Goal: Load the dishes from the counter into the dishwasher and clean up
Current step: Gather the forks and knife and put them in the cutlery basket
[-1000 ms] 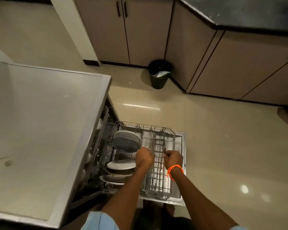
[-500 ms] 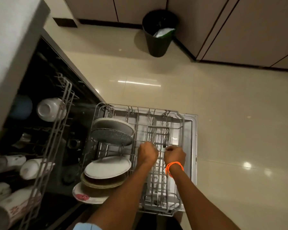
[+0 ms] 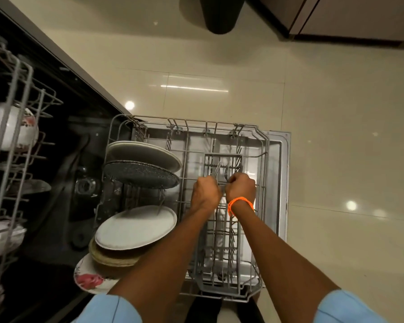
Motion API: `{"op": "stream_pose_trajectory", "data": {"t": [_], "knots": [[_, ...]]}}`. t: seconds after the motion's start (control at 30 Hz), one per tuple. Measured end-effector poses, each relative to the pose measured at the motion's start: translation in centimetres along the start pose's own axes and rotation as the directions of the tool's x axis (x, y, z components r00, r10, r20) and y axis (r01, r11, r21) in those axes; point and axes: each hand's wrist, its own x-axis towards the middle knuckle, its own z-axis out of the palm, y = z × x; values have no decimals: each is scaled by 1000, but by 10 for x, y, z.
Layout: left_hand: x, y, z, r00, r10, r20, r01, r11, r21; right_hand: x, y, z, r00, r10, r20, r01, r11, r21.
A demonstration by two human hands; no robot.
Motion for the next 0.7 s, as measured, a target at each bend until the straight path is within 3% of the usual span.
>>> {"op": "stream_pose_trajectory", "data": {"t": [0.3, 0.7], "knots": [[11, 6, 13, 1000, -25, -7, 25, 999, 32, 7, -1, 2, 1000, -23, -2, 23, 993, -118], [17, 7, 17, 997, -68, -33, 69, 997, 38, 6, 7, -2, 999, -49, 16, 50, 997, -65]]}}
